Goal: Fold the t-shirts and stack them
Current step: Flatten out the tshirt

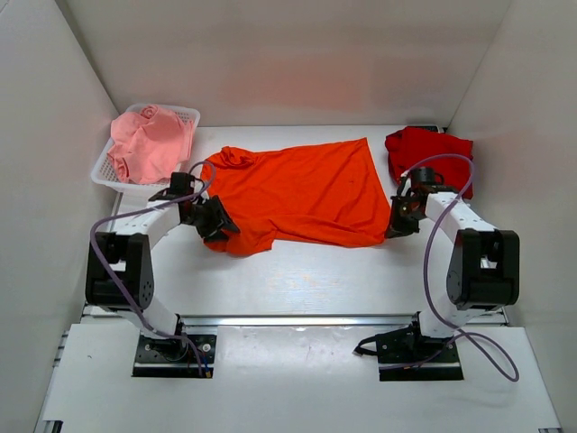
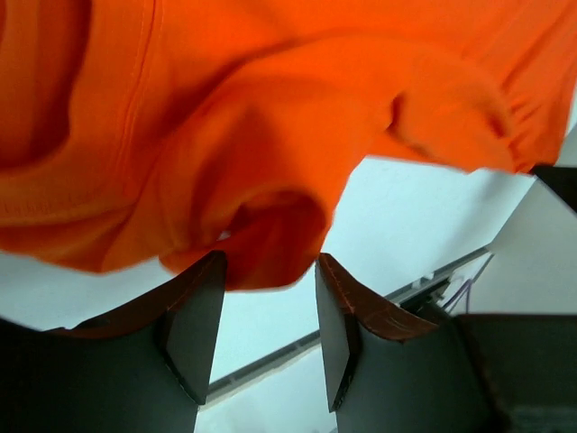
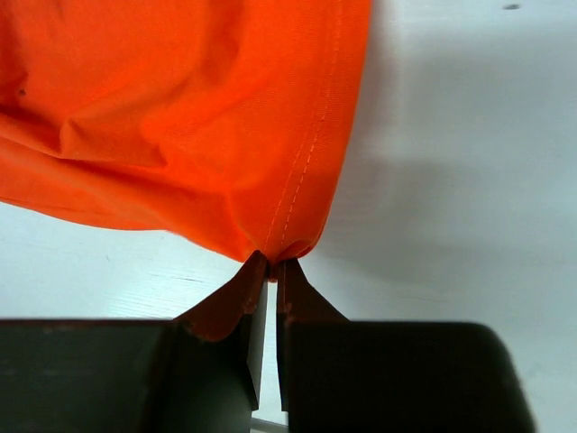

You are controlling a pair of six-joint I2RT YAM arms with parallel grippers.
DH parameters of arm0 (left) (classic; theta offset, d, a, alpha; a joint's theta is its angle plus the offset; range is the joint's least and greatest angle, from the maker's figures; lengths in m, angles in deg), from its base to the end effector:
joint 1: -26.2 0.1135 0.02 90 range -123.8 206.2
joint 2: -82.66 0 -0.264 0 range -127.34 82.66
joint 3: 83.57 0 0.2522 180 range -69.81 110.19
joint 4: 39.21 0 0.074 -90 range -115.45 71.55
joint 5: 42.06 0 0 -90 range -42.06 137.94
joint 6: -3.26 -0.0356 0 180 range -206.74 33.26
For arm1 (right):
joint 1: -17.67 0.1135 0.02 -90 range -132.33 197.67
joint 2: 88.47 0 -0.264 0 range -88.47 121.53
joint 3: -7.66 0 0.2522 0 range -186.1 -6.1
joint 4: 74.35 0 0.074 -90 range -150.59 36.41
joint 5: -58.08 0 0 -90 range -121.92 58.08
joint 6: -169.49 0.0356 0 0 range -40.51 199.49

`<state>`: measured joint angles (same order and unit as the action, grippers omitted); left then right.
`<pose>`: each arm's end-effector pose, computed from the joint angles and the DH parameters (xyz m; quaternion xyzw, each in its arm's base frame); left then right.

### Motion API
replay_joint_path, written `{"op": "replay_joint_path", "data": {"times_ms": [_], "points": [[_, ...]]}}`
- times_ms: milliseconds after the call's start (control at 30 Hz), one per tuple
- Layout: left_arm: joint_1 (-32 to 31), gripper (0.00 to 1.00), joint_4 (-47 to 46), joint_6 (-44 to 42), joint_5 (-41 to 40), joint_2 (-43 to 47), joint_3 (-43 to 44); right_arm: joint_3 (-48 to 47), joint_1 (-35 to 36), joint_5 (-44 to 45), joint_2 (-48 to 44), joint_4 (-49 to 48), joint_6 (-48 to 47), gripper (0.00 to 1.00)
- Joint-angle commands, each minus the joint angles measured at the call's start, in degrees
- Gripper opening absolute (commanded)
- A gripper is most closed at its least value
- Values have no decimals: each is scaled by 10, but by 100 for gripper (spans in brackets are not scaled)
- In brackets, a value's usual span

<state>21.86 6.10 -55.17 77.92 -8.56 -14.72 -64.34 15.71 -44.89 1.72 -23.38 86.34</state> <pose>0.2965 -0.0403 0.1845 -0.1744 0.9329 -0.2990 0.0996 0.2992 -0.0022 0.1972 0.0547 0.9759 0.1186 0.1748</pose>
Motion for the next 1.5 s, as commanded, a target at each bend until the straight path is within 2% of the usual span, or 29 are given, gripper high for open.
{"op": "replay_joint_path", "data": {"times_ms": [0,67,167,500,667,967,1100,1133,1167,1233,1400,1467], "points": [[-11,55,-24,-9,-7,76,-33,-6,5,-7,6,-10,-2,0],[-13,52,-36,-9,-27,113,-65,-5,2,-7,10,-10,-4,0],[-24,52,-61,-7,-68,159,-108,3,-1,-14,12,-15,-6,0],[-61,57,-139,-30,-196,173,-144,7,-2,-28,17,-24,-5,0],[-64,57,-190,-30,-191,168,-186,10,1,-28,18,-26,-4,0],[-100,57,-245,-5,-157,158,-207,8,4,-32,22,-29,-2,0],[-122,56,-248,-5,-187,130,-192,8,12,-33,24,-26,3,0],[-122,49,-256,-5,-185,122,-184,4,13,-34,28,-28,7,0],[-117,29,-254,-1,-177,116,-177,4,14,-35,24,-26,4,0],[-110,0,-230,5,-150,112,-147,1,14,-45,12,-21,1,0],[-76,0,-171,16,-109,187,-45,-16,11,-74,-81,-21,11,1],[-55,0,-171,42,-73,243,10,-29,5,-104,-164,-42,34,0]]}}
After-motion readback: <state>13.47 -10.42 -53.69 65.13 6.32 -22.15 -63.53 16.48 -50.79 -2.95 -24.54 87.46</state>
